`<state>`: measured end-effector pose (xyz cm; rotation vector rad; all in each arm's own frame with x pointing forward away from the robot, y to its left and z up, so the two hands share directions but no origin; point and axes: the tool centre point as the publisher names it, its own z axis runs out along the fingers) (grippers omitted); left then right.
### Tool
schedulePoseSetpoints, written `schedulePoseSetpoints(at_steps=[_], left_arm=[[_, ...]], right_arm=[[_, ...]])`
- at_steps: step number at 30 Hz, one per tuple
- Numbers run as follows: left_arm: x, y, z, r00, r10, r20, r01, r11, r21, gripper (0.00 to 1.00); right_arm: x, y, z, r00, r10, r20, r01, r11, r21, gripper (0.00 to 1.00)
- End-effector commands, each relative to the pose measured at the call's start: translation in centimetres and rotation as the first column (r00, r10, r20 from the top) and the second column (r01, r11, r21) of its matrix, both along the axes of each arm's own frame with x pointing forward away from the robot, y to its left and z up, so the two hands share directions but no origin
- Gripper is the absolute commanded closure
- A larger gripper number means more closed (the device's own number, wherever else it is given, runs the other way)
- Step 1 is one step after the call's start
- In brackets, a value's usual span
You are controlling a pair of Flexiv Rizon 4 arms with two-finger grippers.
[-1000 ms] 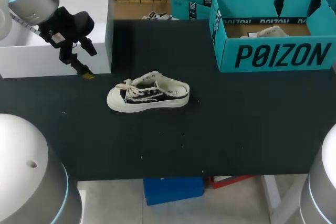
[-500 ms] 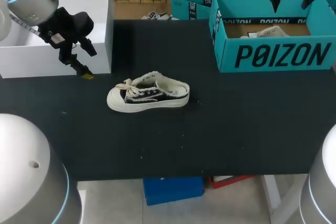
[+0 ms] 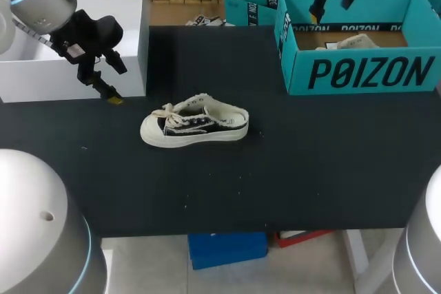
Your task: Take the shoe out of the shoebox, open the shoe tongue, remove and reinsert the insole, then place the shoe into the shoebox
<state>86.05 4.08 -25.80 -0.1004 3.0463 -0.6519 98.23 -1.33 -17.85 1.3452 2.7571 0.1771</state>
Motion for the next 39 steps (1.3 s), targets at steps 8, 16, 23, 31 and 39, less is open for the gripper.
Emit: schedulePoseSetpoints(at_steps=[8,16,23,31,39], left_arm=[[-0.1,0.1,-0.1,1.0,-0.001,0.004,0.001,1.0,-0.001,0.0],[-0.1,0.1,-0.1,1.0,-0.001,0.004,0.001,1.0,-0.001,0.0],[-0.1,0.1,-0.1,1.0,-0.001,0.004,0.001,1.0,-0.001,0.0],[-0.1,0.1,-0.1,1.0,-0.001,0.004,0.001,1.0,-0.001,0.0],[-0.1,0.1,-0.1,1.0,-0.001,0.004,0.001,1.0,-0.001,0.0]], right_arm=[[-1.9,1.6,0.3,0.799,0.601,-0.02,-0.597,0.798,0.082,0.0],[-1.9,1.6,0.3,0.799,0.601,-0.02,-0.597,0.798,0.082,0.0],[-1.5,0.9,0.4,0.787,0.617,-0.011,-0.615,0.785,0.076,0.0],[-1.0,-0.4,-0.6,0.724,0.688,0.045,-0.689,0.719,0.096,0.0],[-2.4,4.5,-2.2,0.696,0.708,0.117,-0.718,0.687,0.112,0.0]])
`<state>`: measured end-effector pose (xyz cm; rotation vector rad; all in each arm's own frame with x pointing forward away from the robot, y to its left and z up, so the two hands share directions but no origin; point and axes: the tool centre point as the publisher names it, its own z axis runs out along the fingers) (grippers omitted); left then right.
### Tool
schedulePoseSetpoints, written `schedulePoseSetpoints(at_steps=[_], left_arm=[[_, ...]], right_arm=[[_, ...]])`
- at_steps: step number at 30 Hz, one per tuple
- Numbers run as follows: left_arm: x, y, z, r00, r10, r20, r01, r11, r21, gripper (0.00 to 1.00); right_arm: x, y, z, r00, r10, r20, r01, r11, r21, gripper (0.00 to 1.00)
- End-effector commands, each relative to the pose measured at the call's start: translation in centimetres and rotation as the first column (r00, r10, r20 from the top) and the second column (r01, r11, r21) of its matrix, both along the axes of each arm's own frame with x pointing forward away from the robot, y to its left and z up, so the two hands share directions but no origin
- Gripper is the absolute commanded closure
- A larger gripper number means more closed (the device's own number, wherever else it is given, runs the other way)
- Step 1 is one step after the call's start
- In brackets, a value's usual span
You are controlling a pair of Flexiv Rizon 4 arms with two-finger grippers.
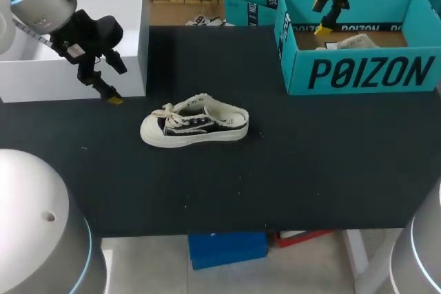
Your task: Take the shoe out of the shoebox, open the shoe tongue, remove and reinsert the insole, then place the shoe into the shoebox
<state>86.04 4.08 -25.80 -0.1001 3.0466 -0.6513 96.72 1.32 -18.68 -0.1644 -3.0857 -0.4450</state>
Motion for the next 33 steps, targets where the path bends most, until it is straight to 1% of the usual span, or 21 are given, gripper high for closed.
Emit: schedulePoseSetpoints(at_steps=[1,3,4,7,13,16,21,24,33], left_arm=[[-0.1,0.1,-0.1,1.0,-0.001,0.004,0.001,1.0,-0.002,0.0],[-0.1,0.1,-0.1,1.0,-0.001,0.004,0.001,1.0,-0.002,0.0],[-0.1,0.1,-0.1,1.0,-0.001,0.004,0.001,1.0,-0.002,0.0],[-0.1,0.1,-0.1,1.0,-0.001,0.004,0.001,1.0,-0.002,0.0],[-0.1,0.1,-0.1,1.0,-0.001,0.004,0.001,1.0,-0.002,0.0],[-0.1,0.1,-0.1,1.0,-0.001,0.004,0.001,1.0,-0.002,0.0],[-0.1,0.1,-0.1,1.0,-0.001,0.004,0.001,1.0,-0.002,0.0],[-0.1,0.1,-0.1,1.0,-0.001,0.004,0.001,1.0,-0.002,0.0],[-0.1,0.1,-0.1,1.0,-0.001,0.004,0.001,1.0,-0.002,0.0]], right_arm=[[-1.0,2.3,-1.5,0.999,-0.008,0.032,0.007,1.0,0.016,0.0],[-1.5,4.2,-2.2,0.999,-0.008,0.044,0.006,0.999,0.043,0.0],[-1.7,4.6,-2.3,0.999,-0.009,0.044,0.006,0.999,0.052,0.0],[-2.4,7.1,-3.3,0.999,0.002,0.042,-0.005,0.998,0.069,0.0],[-3.1,10.2,-4.8,0.999,0.0,0.04,-0.004,0.996,0.091,0.0],[-3.2,11.2,-5.5,0.999,0.003,0.037,-0.007,0.995,0.096,0.0],[-3.9,12.2,-6.1,1.0,0.003,0.024,-0.006,0.994,0.107,0.0],[-4.5,11.8,-5.7,1.0,0.002,0.011,-0.003,0.997,0.08,0.0],[-4.5,11.8,-5.7,1.0,0.002,0.011,-0.003,0.997,0.08,0.0]])
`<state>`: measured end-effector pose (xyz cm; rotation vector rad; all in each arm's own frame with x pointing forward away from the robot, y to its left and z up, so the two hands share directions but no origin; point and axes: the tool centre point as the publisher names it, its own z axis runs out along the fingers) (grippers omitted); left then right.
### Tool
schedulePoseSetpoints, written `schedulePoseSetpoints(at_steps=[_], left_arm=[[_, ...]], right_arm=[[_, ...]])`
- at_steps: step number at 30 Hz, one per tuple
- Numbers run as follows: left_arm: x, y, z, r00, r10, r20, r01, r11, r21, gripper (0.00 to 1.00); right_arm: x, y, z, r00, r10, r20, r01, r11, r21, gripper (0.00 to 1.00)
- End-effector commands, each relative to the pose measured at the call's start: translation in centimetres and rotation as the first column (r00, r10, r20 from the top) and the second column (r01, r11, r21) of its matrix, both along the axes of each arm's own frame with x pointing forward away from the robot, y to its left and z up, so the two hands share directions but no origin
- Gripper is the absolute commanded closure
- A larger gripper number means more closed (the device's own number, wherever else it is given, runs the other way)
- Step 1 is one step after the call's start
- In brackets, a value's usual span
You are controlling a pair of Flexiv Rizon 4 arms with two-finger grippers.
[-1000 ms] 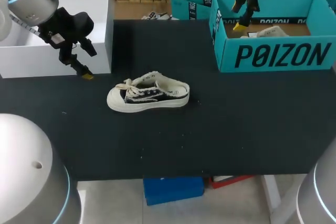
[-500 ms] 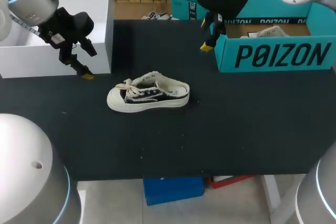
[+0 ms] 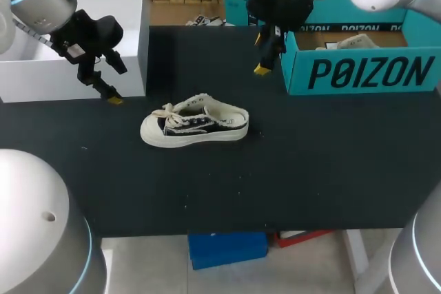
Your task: Take the shoe out of the shoebox, open the shoe tongue, remove and reinsert the insole, then place the shoe into the shoebox
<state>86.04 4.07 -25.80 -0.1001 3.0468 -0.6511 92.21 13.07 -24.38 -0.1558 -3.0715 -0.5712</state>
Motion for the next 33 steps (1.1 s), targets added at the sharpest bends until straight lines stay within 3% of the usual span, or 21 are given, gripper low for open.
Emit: schedulePoseSetpoints(at_steps=[1,33], left_arm=[[-0.06,0.07,-0.11,1.0,-0.001,0.004,0.001,1.0,-0.002,0.0],[-0.06,0.07,-0.11,1.0,-0.001,0.004,0.001,1.0,-0.002,0.0]], right_arm=[[0.01,0.08,-0.02,1.0,0.0,0.0,0.0,1.0,-0.001,0.0],[-0.51,0.46,-0.24,0.999,0.026,0.025,-0.026,0.999,0.022,0.0]])
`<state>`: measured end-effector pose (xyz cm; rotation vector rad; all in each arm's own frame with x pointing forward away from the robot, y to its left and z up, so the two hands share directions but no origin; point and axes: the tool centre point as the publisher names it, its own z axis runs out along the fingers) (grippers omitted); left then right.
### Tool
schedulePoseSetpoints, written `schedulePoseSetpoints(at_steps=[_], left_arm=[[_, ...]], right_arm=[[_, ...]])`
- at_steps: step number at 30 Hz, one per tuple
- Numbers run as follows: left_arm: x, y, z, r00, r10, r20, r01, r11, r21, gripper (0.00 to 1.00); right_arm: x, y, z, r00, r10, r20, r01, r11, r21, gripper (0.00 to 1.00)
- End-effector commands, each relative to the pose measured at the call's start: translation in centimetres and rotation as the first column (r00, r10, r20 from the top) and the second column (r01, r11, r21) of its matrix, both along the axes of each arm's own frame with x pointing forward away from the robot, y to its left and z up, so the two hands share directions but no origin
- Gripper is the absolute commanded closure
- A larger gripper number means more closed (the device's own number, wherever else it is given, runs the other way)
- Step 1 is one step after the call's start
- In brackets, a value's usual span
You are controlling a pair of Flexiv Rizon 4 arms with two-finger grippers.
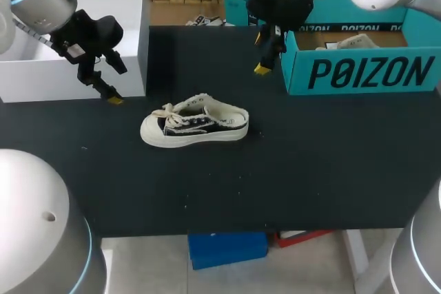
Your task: Take the shoe out of the shoebox, open the shoe tongue, remove and reinsert the insole, then place the shoe into the shoebox
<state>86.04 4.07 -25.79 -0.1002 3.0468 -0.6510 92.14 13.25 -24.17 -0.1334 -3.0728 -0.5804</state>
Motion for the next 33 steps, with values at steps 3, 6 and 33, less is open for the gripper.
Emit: schedulePoseSetpoints(at_steps=[3,6,33], left_arm=[[-0.1,0.1,-0.1,1.0,-0.001,0.004,0.001,1.0,-0.002,0.0],[-0.1,0.1,-0.1,1.0,-0.001,0.004,0.001,1.0,-0.002,0.0],[-0.1,0.1,-0.1,1.0,-0.001,0.004,0.001,1.0,-0.002,0.0]], right_arm=[[-1.0,0.6,-1.0,0.998,0.031,0.056,-0.034,0.998,0.055,0.0],[-1.5,1.1,-1.9,0.996,0.038,0.078,-0.045,0.995,0.085,0.0],[-3.7,4.3,-10.2,0.989,0.012,0.151,-0.067,0.928,0.366,0.0]])
